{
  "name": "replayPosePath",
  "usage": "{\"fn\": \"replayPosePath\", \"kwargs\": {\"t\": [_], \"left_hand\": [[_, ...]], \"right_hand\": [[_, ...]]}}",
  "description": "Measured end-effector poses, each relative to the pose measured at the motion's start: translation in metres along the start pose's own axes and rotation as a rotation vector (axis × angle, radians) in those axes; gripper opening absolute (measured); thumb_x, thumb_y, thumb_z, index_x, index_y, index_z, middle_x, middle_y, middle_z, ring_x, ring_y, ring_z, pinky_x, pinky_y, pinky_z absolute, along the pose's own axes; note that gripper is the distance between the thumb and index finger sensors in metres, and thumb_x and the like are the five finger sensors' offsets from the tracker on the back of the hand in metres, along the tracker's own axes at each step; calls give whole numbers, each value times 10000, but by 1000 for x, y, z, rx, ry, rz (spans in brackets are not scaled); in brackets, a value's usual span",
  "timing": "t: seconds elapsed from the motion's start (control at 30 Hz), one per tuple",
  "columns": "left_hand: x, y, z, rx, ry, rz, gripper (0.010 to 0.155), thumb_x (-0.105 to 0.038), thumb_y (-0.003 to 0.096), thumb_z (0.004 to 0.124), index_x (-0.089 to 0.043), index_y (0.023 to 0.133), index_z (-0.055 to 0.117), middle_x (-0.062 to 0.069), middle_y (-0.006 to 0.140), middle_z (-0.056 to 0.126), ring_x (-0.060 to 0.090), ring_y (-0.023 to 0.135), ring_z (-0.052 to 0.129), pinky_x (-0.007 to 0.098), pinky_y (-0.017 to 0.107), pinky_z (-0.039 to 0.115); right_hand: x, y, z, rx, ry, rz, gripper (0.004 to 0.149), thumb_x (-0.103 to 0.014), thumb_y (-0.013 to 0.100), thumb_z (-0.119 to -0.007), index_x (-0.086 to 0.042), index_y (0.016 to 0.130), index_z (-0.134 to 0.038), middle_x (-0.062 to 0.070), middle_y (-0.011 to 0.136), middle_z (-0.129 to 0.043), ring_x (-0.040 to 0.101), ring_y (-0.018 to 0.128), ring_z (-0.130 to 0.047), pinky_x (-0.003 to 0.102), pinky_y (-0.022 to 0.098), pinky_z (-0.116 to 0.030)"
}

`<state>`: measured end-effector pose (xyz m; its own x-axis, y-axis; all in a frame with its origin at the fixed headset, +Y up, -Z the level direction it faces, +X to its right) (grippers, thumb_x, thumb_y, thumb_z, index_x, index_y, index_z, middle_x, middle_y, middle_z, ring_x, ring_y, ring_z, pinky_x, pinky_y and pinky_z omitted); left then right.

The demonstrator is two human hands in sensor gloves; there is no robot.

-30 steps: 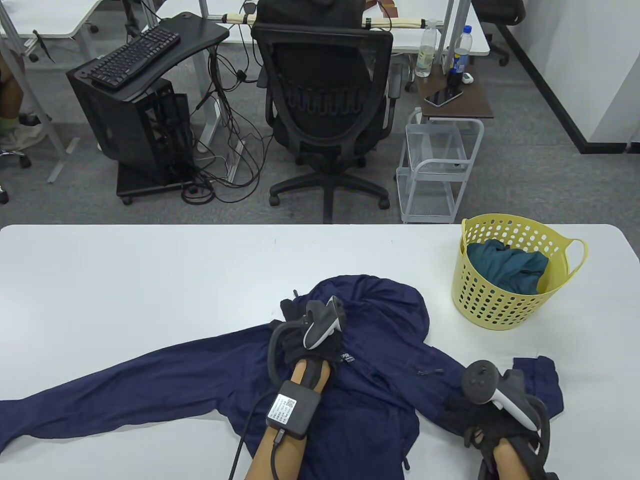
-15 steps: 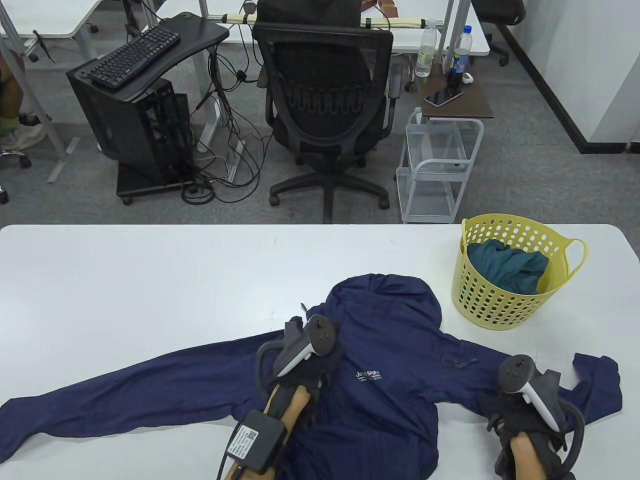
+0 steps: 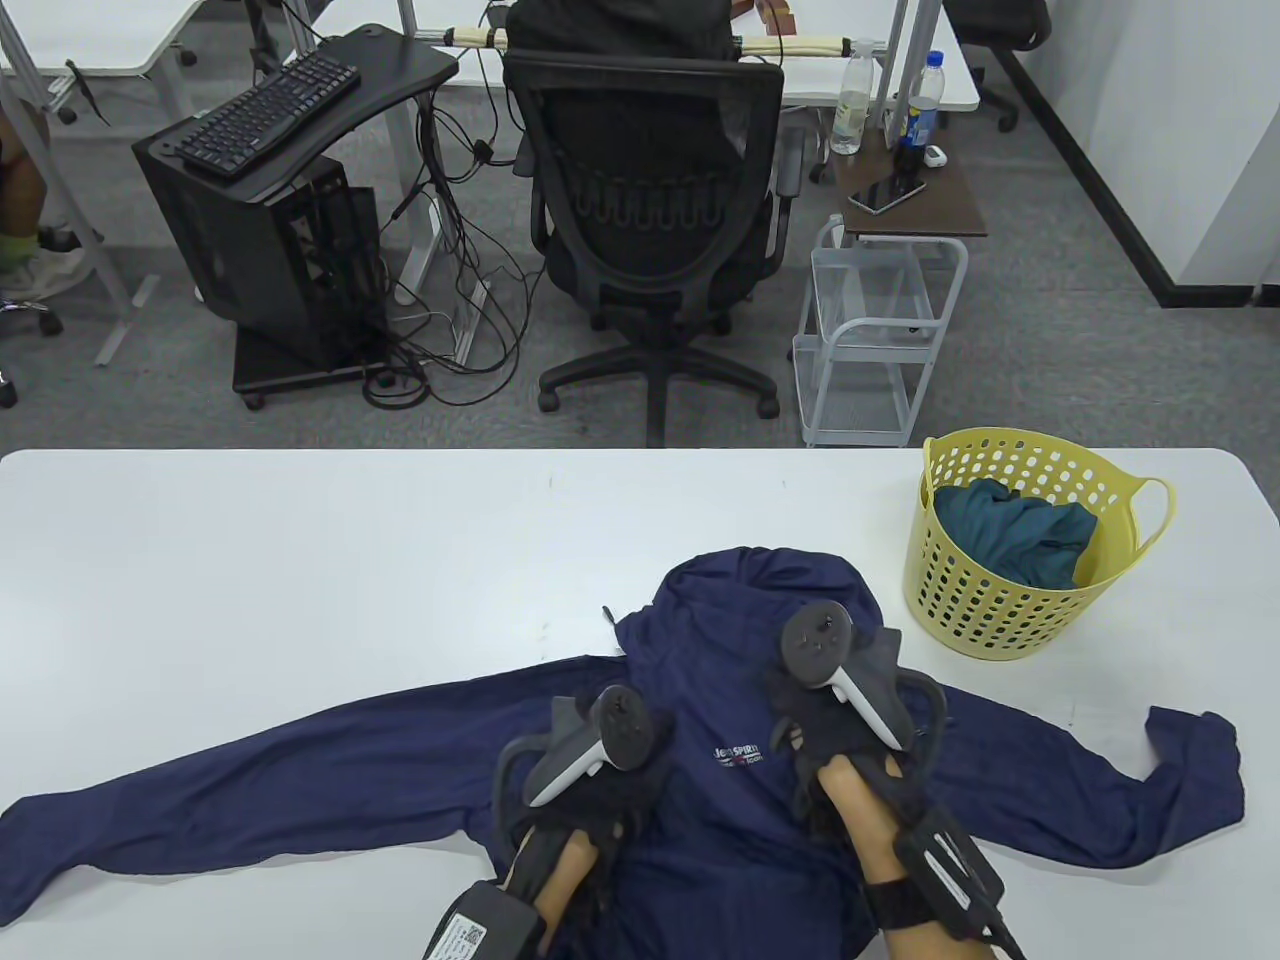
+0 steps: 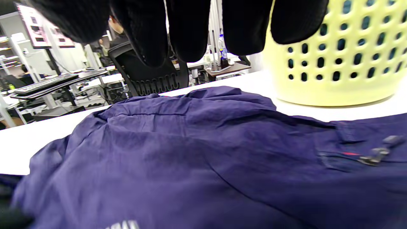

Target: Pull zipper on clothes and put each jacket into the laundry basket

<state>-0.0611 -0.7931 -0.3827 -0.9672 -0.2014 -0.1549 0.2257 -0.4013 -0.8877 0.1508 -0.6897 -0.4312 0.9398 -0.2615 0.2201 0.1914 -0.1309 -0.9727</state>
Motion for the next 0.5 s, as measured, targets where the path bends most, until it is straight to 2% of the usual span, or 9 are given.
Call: {"fn": "replayPosePath", "kwargs": {"t": [0.07, 0.2, 0.3, 0.4, 0.43, 0.5], "left_hand": [[-10, -3, 7, 23, 47, 36, 600, -590, 437, 547, -476, 1025, 594, -190, 1211, 361, 308, 1116, 261, 636, 744, 366], [-28, -16, 20, 90, 111, 124, 617, -582, 442, 546, -429, 1038, 573, -185, 1205, 355, 303, 1109, 258, 632, 739, 363], [-42, -28, 27, 129, 169, 161, 625, -584, 445, 540, -410, 1044, 569, -166, 1209, 358, 312, 1107, 279, 630, 736, 379], [-55, -38, 35, 178, 235, 195, 625, -592, 448, 530, -418, 1048, 538, -159, 1210, 359, 315, 1108, 303, 624, 735, 395], [-60, -41, 37, 182, 248, 206, 623, -592, 447, 532, -418, 1045, 542, -158, 1208, 367, 315, 1107, 309, 622, 735, 398], [-67, -44, 40, 194, 274, 211, 623, -590, 450, 531, -412, 1047, 537, -153, 1209, 368, 319, 1108, 323, 621, 735, 404]], "right_hand": [[-6, 15, -1, 6, 2, -35, 587, -548, 510, -682, -299, 1041, -679, 17, 1166, -619, 484, 1020, -619, 641, 690, -575], [-7, 49, -15, -17, 57, -152, 668, -593, 506, -658, -257, 1081, -602, 76, 1167, -621, 468, 1001, -656, 618, 681, -602], [1, 66, -30, -32, 65, -278, 844, -706, 465, -610, -148, 1093, -540, 161, 1154, -613, 451, 957, -723, 595, 655, -637], [9, 81, -53, -149, -57, -382, 1022, -820, 417, -535, -69, 1100, -420, 231, 1161, -517, 464, 941, -736, 592, 643, -661], [9, 84, -61, -171, -81, -401, 1034, -808, 412, -585, -60, 1102, -405, 238, 1162, -499, 490, 963, -685, 624, 649, -630], [2, 89, -69, -137, -219, -388, 968, -717, 411, -773, -93, 1094, -489, 197, 1132, -606, 481, 970, -679, 631, 658, -612]]}}
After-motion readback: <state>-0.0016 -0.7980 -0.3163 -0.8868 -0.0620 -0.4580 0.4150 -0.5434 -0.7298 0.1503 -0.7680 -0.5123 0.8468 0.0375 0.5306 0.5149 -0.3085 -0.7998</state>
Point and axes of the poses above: the tracker on the back of each hand, its own x axis roughly to the little-finger side, its own y axis roughly from the wrist to the fingertips, z = x × y, the point moved 5 cm from there along y, roughly from the wrist to the fingertips
